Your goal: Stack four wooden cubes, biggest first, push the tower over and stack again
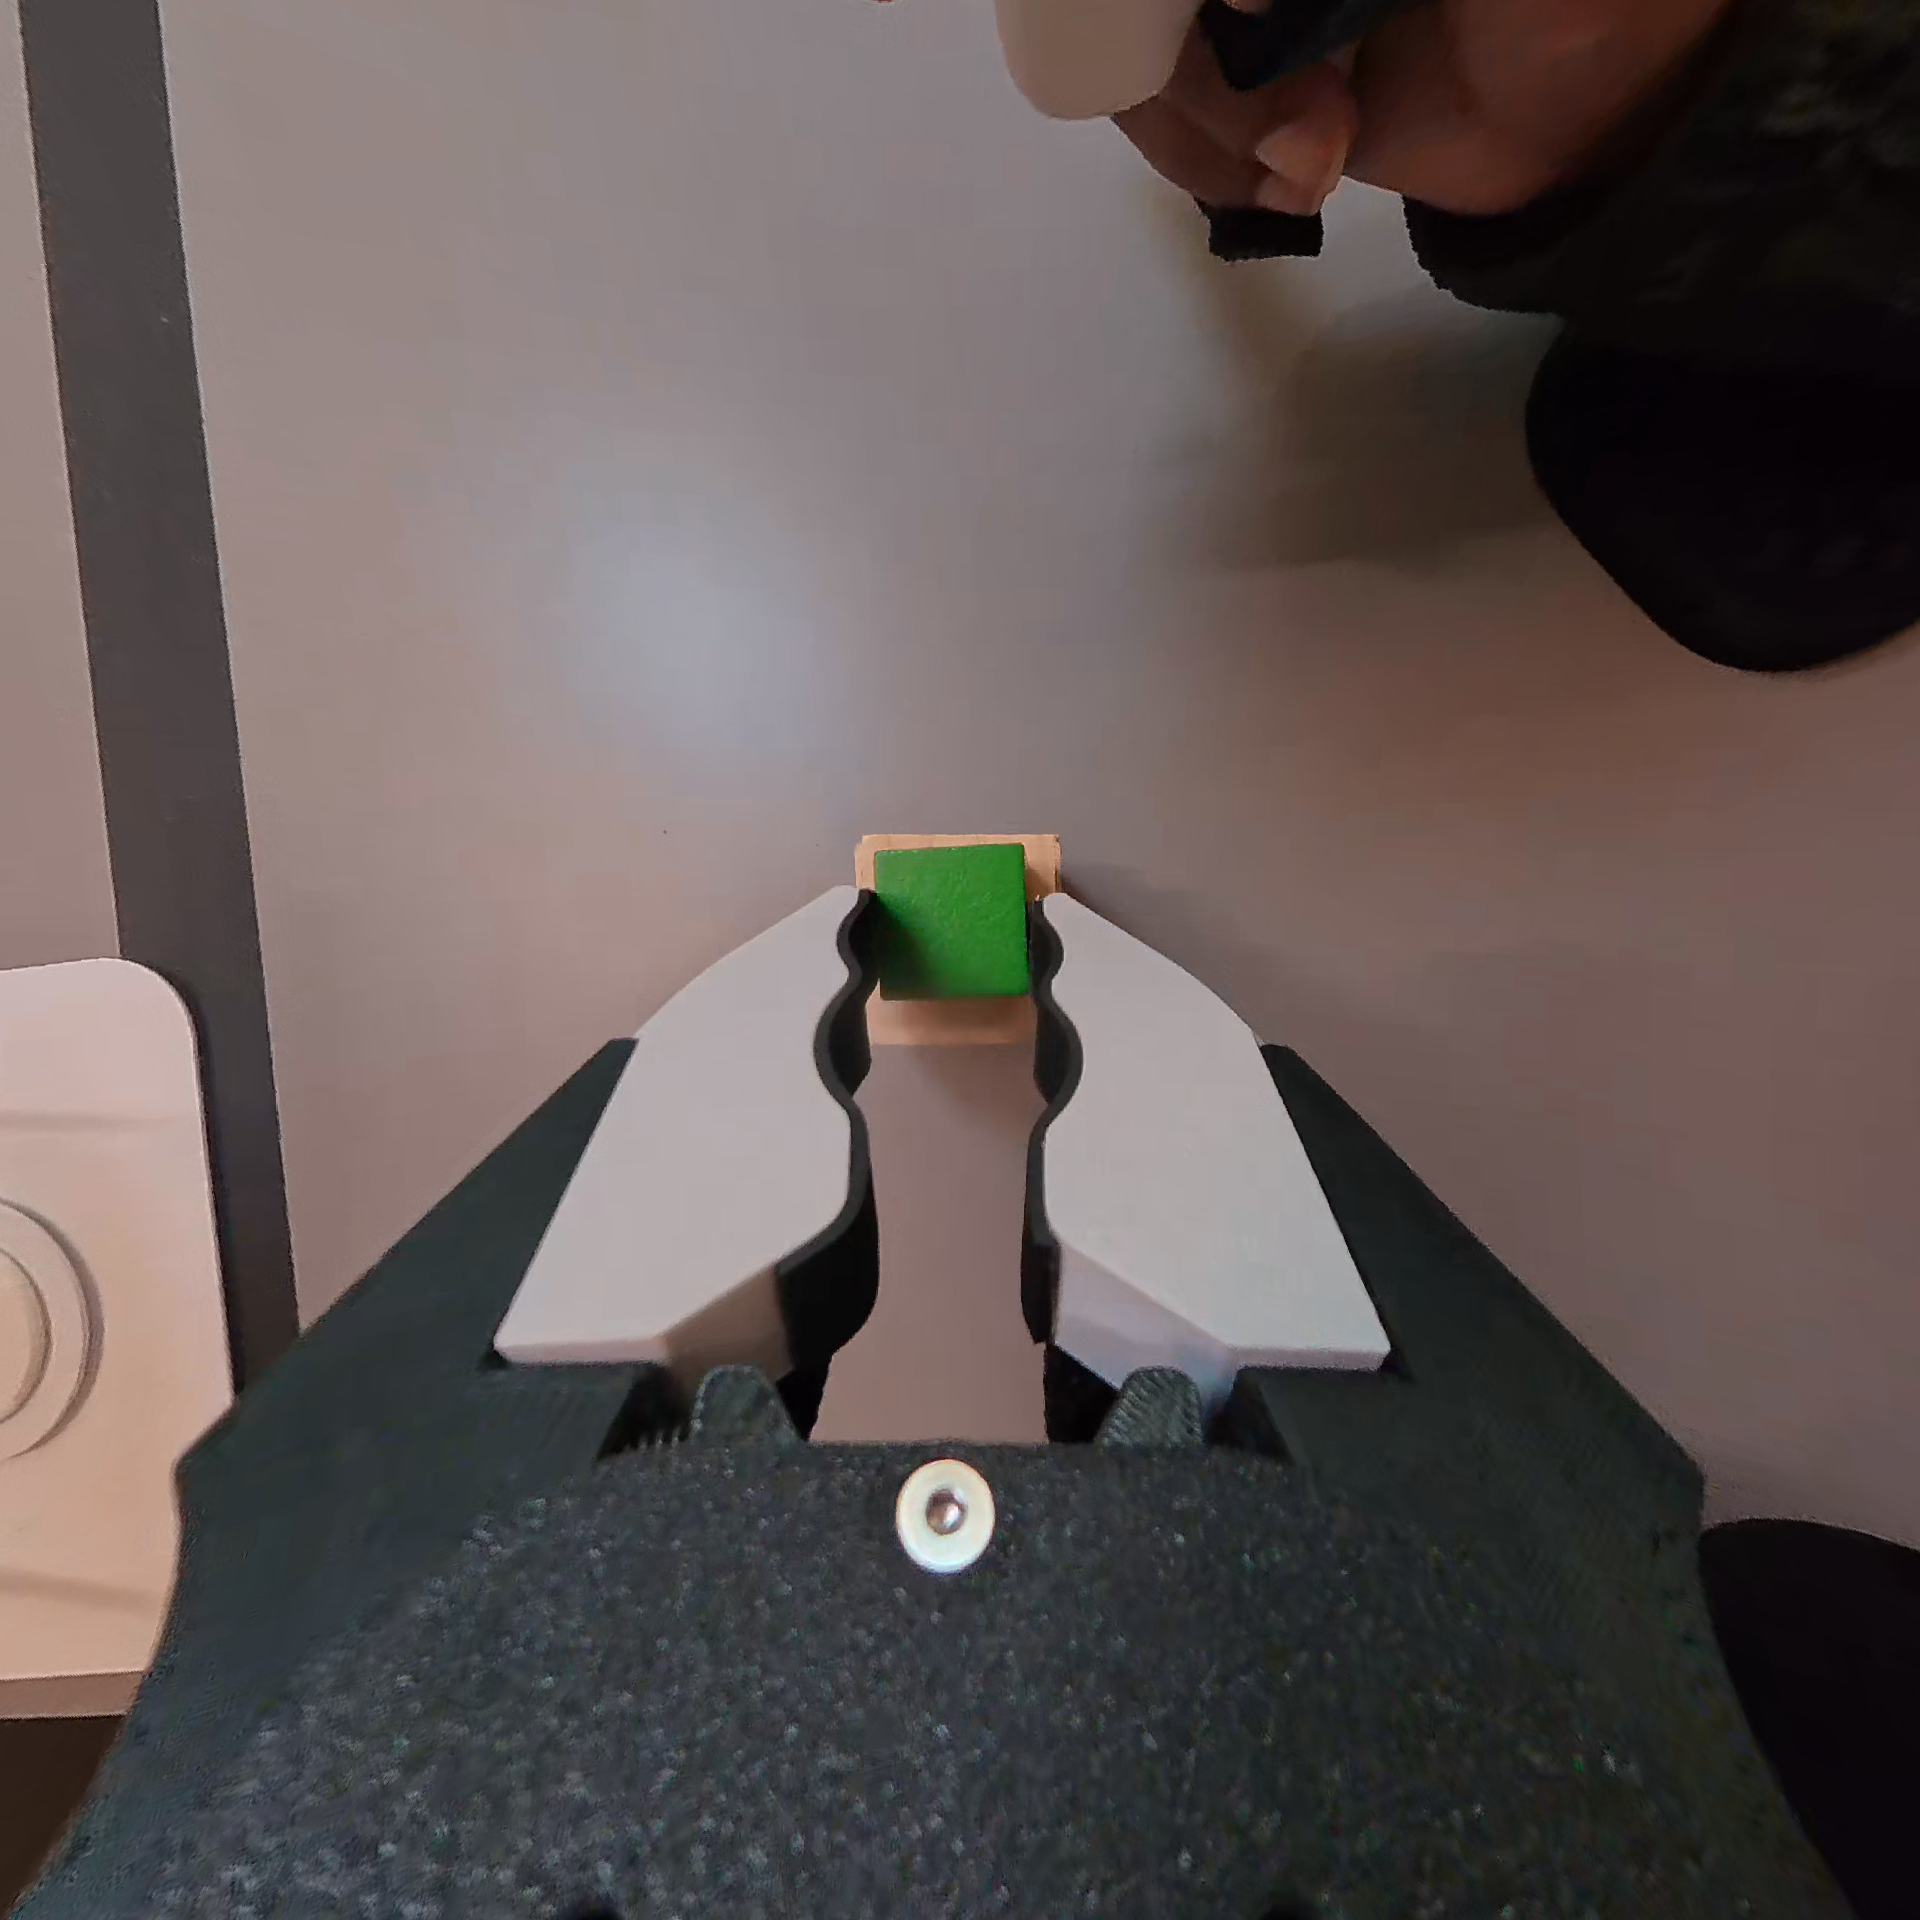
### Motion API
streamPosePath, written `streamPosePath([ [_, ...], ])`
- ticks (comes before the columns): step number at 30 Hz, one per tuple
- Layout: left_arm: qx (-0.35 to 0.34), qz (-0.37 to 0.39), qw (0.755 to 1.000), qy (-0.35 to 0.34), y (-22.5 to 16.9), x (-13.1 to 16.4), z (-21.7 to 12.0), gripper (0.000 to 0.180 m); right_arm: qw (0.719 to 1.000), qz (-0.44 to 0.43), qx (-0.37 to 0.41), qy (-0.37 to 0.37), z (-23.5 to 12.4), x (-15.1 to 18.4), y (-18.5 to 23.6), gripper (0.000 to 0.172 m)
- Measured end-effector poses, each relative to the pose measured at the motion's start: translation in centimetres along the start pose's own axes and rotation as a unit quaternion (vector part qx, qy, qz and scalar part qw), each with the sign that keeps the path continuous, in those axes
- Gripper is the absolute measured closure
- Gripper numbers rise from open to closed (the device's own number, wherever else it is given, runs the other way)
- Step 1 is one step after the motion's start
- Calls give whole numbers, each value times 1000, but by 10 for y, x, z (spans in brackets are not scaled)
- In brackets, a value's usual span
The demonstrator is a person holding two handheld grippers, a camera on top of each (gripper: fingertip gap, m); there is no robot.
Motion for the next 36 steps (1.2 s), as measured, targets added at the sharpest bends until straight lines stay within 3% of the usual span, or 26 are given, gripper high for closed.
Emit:
streamPosePath([
  [21, -6, 18, 1000, -10, 0, -5, -3, 148, 1000, 0, -11, -3, 1, 0, 4, 172],
  [25, -18, 7, 997, -76, -5, -22, -28, 145, 1000, 0, -6, -8, 0, -3, 2, 172],
  [28, -68, -16, 980, -186, -5, -33, -73, 146, 1000, 4, 2, -14, -1, -7, -2, 172],
  [31, -151, -58, 962, -220, -1, 1, -124, 150, 1000, 8, 8, -15, -1, -7, -5, 172],
  [36, -264, -151, 944, -130, -32, 120, -175, 143, 1000, 6, 9, -13, 0, -7, -3, 172],
])
Point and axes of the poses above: each gripper's, where its closed fingertips meet, z out along the fingers, x out of its underside, y = z × x across the jaws, the point moved 1 cm from there along -z, back along the fingers, and after that the axes turned 13 degrees about -y, right-handed, at the moved point
